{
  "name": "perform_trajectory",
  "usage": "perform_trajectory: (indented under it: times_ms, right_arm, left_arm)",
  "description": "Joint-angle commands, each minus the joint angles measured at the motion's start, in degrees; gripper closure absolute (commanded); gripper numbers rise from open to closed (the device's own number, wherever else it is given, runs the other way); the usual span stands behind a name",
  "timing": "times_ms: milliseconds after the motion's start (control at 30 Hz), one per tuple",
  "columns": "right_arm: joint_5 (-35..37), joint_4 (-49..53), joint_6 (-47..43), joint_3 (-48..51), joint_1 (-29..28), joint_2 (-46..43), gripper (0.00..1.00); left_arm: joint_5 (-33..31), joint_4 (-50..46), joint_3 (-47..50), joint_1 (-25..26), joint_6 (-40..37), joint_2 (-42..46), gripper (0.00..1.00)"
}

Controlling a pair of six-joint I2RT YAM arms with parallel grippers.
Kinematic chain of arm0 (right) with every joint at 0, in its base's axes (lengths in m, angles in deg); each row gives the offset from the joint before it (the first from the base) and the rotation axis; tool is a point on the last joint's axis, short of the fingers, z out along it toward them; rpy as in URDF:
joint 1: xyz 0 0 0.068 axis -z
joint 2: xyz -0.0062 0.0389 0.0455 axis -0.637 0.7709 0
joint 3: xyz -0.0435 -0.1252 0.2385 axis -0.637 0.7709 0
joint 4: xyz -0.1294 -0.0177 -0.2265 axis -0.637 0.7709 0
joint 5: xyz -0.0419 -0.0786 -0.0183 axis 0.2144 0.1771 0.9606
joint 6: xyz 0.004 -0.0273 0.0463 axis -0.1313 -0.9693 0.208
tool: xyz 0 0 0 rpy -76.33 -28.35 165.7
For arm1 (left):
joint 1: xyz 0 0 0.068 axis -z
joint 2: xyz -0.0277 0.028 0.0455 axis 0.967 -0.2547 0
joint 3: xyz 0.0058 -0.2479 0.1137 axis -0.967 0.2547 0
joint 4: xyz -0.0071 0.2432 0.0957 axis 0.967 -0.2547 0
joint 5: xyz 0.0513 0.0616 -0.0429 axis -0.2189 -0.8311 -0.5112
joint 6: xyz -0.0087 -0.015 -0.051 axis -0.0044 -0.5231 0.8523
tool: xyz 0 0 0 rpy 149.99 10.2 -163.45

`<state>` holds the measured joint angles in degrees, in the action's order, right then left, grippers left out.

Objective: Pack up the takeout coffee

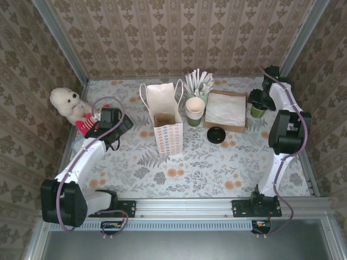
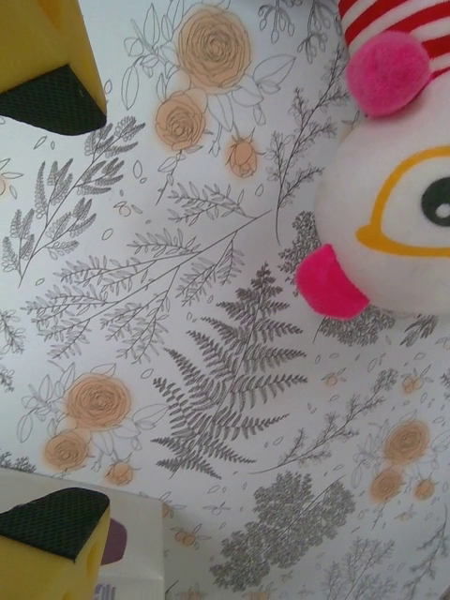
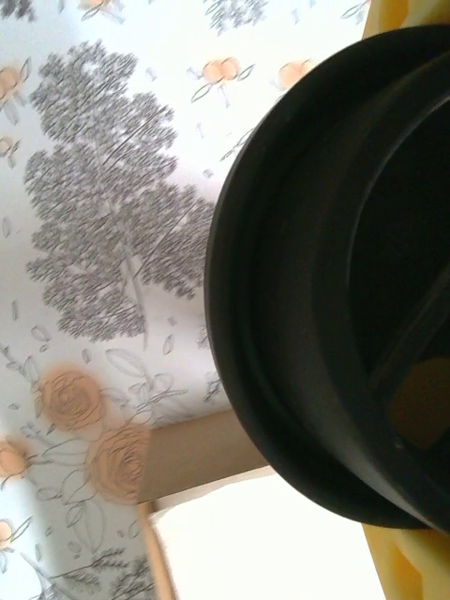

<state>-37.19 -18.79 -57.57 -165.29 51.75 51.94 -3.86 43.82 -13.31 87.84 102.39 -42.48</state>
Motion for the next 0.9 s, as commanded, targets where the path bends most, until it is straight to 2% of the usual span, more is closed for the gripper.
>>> perform_trajectory:
  times_ms: [0, 133, 367, 500, 600, 867]
  right_arm:
    - [1.6, -1.72, 2.29, 5.41, -0.32, -7.85, 0.22]
    - [2.04, -1.75, 3.73, 13.04, -0.32, -14.94, 0.22]
    - [1.57, 2.39, 6.46, 27.4, -1.87, -28.78, 0.21]
    - [-2.46, 4.37, 8.54, 36.13, -4.3, -39.17, 0.22]
    - [-3.15, 6.15, 10.77, 40.77, -9.7, -44.36, 0.22]
    - [0.05, 5.95, 18.36, 44.45, -30.84, -49.52, 0.24]
  left_arm:
    - [2.77, 1.16, -0.08, -0.49, -1.38, 2.27, 0.0]
    - [4.61, 1.15, -0.6, -0.48, -2.3, 2.6, 0.0]
    - [12.32, 5.89, 0.94, -0.38, -5.11, 1.55, 0.0]
    - [14.94, 6.92, 0.6, -0.43, -5.15, 0.45, 0.0]
    - [17.21, 8.91, 0.78, -0.25, -4.48, -0.07, 0.0]
    - [18.39, 9.41, -0.02, 0.29, -1.05, -1.97, 0.0]
